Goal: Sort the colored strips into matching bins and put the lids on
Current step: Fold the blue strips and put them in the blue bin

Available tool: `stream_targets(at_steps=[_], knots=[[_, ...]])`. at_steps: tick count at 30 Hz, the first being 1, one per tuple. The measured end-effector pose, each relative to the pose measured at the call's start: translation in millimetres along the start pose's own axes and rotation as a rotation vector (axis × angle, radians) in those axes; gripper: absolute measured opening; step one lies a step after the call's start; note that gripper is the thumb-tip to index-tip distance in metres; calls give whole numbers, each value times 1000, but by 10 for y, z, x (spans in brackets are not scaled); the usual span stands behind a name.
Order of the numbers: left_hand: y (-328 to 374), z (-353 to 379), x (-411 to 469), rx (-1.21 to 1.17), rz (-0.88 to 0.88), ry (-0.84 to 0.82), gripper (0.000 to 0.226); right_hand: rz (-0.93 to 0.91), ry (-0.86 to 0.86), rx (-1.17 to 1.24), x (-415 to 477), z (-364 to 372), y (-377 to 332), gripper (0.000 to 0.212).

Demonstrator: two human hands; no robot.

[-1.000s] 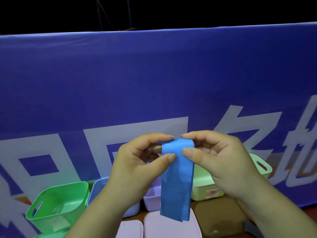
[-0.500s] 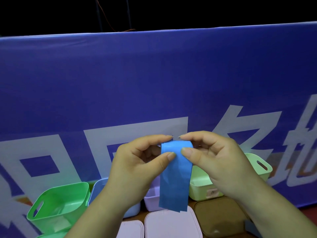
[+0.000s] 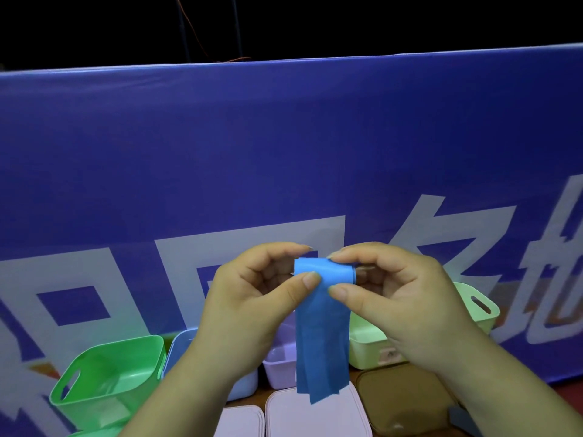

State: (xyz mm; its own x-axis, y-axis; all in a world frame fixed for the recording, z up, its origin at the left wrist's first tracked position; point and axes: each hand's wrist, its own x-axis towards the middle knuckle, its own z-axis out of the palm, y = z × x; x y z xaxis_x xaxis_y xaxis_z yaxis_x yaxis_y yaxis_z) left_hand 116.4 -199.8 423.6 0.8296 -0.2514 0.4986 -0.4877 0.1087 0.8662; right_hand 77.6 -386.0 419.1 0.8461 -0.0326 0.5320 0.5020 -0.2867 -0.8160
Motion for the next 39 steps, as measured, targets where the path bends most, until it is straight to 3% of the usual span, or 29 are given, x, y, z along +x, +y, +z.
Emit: stream_targets(at_steps=[7, 16, 26, 39], knots=[[-38, -52, -7, 76, 41, -100, 30, 7, 2, 16, -7, -12, -64, 30], [-53, -69, -18, 151, 127, -114, 32, 46, 4, 106, 5, -15, -86, 30], [-26, -42, -19, 119, 70, -81, 28, 77, -8, 85, 5, -35, -75, 34], [-9, 18, -19, -8, -33, -1, 29, -20, 0, -12, -26, -35, 21, 34]])
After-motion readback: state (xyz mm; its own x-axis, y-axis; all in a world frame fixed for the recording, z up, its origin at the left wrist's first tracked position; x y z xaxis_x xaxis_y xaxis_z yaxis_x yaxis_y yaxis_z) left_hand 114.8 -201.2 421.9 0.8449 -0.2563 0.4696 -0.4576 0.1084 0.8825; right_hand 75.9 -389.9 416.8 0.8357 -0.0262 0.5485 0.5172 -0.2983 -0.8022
